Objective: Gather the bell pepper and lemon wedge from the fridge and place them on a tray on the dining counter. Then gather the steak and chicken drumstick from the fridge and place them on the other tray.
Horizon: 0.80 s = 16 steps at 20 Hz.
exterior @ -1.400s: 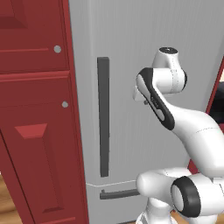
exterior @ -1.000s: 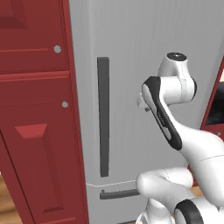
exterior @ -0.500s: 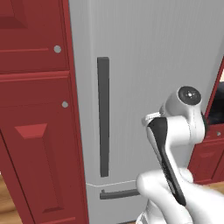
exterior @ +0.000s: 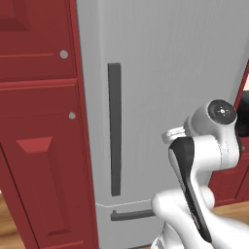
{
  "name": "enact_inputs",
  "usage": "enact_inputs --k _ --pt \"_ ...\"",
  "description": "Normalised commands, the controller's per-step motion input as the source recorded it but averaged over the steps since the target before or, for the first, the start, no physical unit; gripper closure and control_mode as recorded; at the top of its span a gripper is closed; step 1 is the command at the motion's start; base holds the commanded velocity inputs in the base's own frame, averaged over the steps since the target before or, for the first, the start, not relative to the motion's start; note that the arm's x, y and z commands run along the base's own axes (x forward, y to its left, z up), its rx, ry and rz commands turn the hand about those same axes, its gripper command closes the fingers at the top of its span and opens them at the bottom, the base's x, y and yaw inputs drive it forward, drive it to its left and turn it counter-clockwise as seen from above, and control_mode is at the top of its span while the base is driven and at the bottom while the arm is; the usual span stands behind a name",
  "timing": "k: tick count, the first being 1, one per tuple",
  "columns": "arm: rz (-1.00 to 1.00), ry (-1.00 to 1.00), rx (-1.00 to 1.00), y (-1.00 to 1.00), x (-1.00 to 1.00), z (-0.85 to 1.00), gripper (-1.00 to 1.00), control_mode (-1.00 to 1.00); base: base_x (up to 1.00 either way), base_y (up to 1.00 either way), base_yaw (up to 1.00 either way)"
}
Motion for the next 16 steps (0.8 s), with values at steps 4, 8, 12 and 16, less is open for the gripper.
enact_inputs --k 4,8,12,16 --pt "0.00 0.00 0.00 0.00 0.00 0.00 -1.00 1.00 -0.34 0.00 0.00" --pt "0.00 0.00 0.00 0.00 0.00 0.00 -1.00 1.00 -0.49 0.00 0.00" --pt "0.00 0.00 0.00 0.00 0.00 0.00 -1.00 1.00 -0.53 0.14 0.00" --pt "0.00 0.00 0.00 0.00 0.00 0.00 -1.00 1.00 -0.56 0.36 0.00"
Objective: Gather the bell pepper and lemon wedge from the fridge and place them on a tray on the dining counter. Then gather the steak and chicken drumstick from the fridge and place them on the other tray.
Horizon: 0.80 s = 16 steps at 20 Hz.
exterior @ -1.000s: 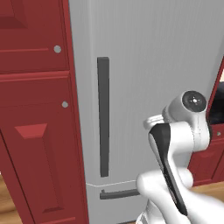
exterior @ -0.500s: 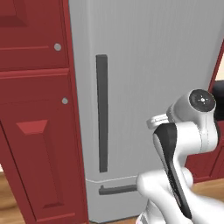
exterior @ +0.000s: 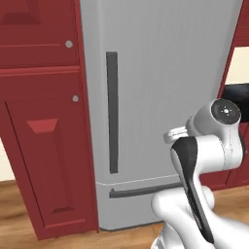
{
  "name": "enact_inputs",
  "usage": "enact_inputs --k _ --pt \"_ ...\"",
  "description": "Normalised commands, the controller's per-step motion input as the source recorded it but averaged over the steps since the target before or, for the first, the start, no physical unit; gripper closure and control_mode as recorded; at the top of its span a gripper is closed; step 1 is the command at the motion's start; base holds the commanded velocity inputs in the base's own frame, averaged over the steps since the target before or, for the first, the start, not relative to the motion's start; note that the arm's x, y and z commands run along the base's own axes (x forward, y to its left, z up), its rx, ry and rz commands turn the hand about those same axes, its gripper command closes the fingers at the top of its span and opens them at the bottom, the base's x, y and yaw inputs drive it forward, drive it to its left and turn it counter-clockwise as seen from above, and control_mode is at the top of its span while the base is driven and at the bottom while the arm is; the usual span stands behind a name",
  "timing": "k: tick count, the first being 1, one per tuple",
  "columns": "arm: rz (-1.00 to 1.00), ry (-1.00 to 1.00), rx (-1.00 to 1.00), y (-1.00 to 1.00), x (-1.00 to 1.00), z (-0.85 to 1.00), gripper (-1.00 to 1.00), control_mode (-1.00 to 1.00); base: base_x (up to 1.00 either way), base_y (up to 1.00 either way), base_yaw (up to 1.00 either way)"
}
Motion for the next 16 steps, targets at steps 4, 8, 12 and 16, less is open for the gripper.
enact_inputs --k 4,8,12,16 --pt "0.00 0.00 0.00 0.00 0.00 0.00 -1.00 1.00 -0.41 0.44 0.00" --pt "0.00 0.00 0.00 0.00 0.00 0.00 -1.00 1.00 -0.27 0.50 0.00" --pt "0.00 0.00 0.00 0.00 0.00 0.00 -1.00 1.00 -0.17 0.47 0.00" --pt "0.00 0.00 0.00 0.00 0.00 0.00 -1.00 1.00 -0.22 0.33 0.00"
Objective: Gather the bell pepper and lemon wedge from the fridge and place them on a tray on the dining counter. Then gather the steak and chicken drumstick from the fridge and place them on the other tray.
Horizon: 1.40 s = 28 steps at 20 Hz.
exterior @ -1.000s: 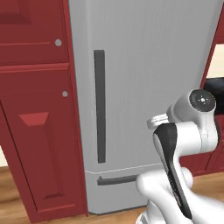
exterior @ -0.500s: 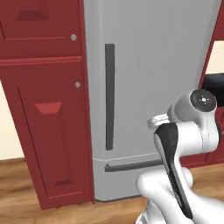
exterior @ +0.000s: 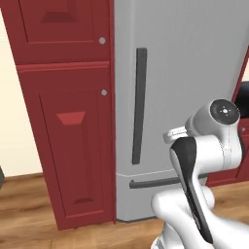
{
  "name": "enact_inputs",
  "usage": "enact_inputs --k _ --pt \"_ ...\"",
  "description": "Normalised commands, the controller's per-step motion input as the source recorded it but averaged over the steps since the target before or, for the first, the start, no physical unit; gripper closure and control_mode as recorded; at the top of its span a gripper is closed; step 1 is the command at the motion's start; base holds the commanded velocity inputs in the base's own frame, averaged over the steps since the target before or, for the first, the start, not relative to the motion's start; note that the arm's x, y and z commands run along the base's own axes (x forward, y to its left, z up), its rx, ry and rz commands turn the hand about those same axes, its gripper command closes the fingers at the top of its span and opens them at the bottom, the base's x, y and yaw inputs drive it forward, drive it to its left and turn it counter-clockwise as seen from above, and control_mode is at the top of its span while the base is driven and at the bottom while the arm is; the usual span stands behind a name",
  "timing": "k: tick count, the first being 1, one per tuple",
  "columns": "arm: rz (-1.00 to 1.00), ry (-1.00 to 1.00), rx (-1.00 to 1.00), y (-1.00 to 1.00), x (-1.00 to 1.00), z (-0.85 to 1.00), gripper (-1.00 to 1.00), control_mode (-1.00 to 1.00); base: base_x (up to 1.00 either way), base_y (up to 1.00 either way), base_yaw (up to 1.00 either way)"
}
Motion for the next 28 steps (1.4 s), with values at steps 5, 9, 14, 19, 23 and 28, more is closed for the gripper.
enact_inputs --k 5,9,14,19,23,28 --pt "0.00 0.00 0.00 0.00 0.00 0.00 -1.00 1.00 -0.30 0.24 0.00" --pt "0.00 0.00 0.00 0.00 0.00 0.00 -1.00 1.00 -0.29 0.32 0.00" --pt "0.00 0.00 0.00 0.00 0.00 0.00 -1.00 1.00 -0.28 0.42 0.00" --pt "0.00 0.00 0.00 0.00 0.00 0.00 -1.00 1.00 -0.03 0.41 0.00" --pt "0.00 -0.02 0.00 -0.04 0.00 0.00 -1.00 -1.00 0.00 0.03 0.00" --pt "0.00 0.00 0.04 -0.15 0.00 0.00 -1.00 -1.00 0.00 0.00 0.00"
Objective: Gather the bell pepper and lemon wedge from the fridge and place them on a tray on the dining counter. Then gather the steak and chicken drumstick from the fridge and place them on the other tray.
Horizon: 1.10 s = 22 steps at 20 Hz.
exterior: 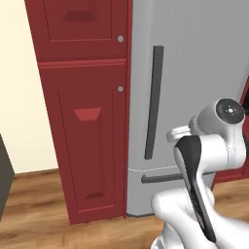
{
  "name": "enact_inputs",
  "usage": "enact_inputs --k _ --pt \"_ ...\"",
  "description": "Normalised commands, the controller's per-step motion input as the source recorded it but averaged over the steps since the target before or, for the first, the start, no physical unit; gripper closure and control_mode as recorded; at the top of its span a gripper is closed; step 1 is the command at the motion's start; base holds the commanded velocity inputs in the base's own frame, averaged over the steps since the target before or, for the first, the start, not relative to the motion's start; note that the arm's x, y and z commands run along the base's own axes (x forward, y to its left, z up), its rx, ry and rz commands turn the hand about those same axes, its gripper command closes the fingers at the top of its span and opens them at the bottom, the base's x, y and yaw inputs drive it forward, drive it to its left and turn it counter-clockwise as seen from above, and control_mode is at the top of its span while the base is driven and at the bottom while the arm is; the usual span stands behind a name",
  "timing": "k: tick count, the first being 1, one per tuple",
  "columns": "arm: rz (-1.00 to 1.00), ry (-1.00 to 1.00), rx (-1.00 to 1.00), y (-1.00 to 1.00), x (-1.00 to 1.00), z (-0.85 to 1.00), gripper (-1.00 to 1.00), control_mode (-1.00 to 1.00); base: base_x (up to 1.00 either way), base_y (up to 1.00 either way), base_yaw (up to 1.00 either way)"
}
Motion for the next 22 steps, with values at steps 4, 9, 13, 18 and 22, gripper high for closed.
enact_inputs --k 4,9,13,18,22 --pt "0.02 0.00 0.10 -0.20 0.09 0.00 -1.00 -1.00 0.00 0.00 0.00" --pt "0.02 0.00 0.24 -0.26 0.40 0.00 -1.00 -1.00 0.00 0.00 0.00" --pt "0.00 -0.02 0.16 -0.28 0.52 0.00 -1.00 -1.00 0.00 0.00 0.00" --pt "0.01 -0.28 -0.01 -0.02 0.27 0.00 -1.00 -1.00 0.00 0.00 0.00" --pt "0.00 -0.17 -0.03 0.00 0.52 0.00 -1.00 -1.00 0.00 0.00 0.00"
